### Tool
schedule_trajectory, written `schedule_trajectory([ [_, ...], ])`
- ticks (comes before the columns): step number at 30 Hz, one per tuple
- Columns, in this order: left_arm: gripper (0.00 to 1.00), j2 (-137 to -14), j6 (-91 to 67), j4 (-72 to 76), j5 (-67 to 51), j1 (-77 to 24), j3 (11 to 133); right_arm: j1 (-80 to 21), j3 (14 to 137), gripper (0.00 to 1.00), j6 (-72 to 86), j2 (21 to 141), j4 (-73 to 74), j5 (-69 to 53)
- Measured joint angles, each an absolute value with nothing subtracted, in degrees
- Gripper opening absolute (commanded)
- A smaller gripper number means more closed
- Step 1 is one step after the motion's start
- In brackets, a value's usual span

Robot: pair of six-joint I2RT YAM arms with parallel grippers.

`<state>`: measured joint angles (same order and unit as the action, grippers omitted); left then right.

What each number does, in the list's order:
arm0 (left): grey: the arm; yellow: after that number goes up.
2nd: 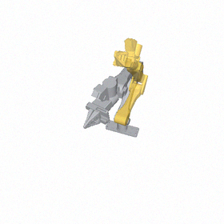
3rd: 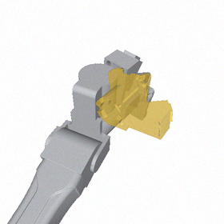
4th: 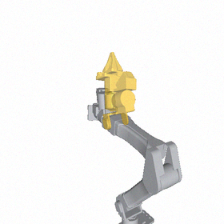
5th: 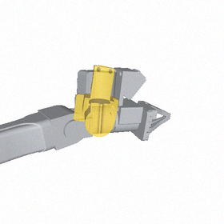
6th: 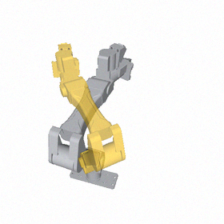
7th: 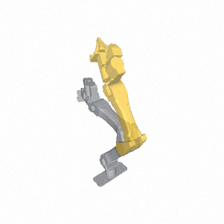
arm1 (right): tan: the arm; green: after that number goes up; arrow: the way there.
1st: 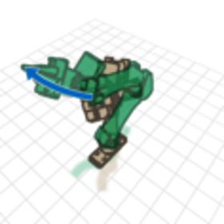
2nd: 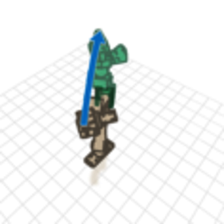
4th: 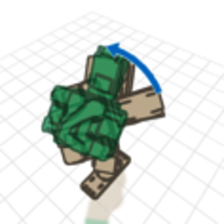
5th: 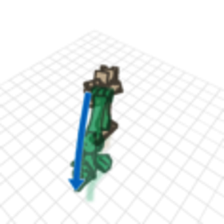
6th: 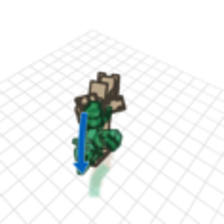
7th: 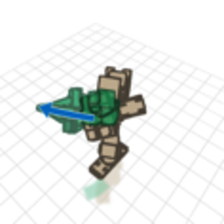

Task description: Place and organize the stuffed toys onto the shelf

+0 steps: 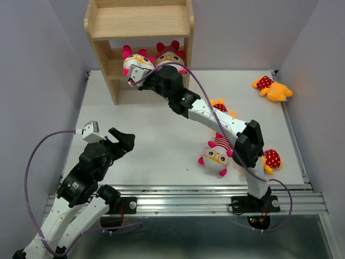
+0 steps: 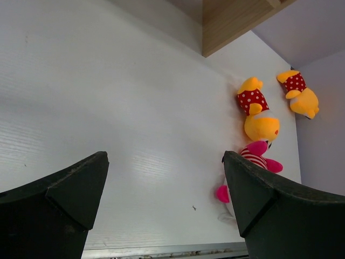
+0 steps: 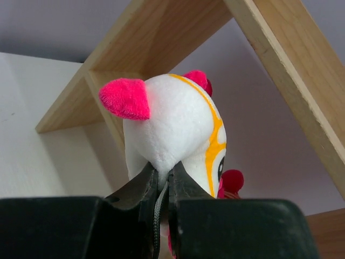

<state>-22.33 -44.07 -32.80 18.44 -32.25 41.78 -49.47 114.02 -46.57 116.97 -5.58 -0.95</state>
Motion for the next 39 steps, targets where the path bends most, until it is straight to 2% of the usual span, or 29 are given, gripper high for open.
schedule_trajectory([
  [12, 0.99, -21.9, -45.0, -32.4, 18.1, -32.2, 39.9, -49.5, 124.5, 0.01, -60.0, 134.4, -17.1, 9.8],
  [17, 0.99, -21.3, -45.3, -32.4, 18.1, -32.2, 39.9, -49.5, 126.0, 0.05, -64.4, 138.5, -19.9, 12.0],
  [19, 0.99, -20.8, -45.6, -32.4, 18.0, -32.2, 39.9, -49.5, 127.0, 0.11, -65.9, 139.7, -20.7, 12.6],
  [23, 0.99, -19.6, -46.2, -32.5, 18.1, -32.2, 39.9, -49.5, 129.6, 0.16, -68.5, 141.9, -21.9, 13.9],
  [29, 0.99, -18.5, -46.9, -33.1, 18.1, -32.2, 39.9, -48.9, 129.8, 0.32, -70.4, 142.8, -23.2, 14.6],
  [32, 0.99, -18.3, -47.2, -33.3, 18.1, -32.2, 39.9, -48.8, 128.0, 0.44, -71.0, 142.7, -25.4, 14.5],
  [33, 0.99, -18.3, -47.3, -33.3, 18.1, -32.2, 39.9, -48.8, 126.8, 0.53, -71.2, 142.5, -26.2, 14.3],
  [36, 0.99, -18.1, -47.5, -33.3, 18.1, -32.2, 39.9, -48.8, 122.6, 0.67, -72.0, 141.5, -28.5, 13.5],
  [39, 0.99, -18.1, -47.5, -33.3, 18.1, -32.2, 39.9, -48.8, 119.1, 0.73, -72.3, 140.1, -30.0, 12.9],
])
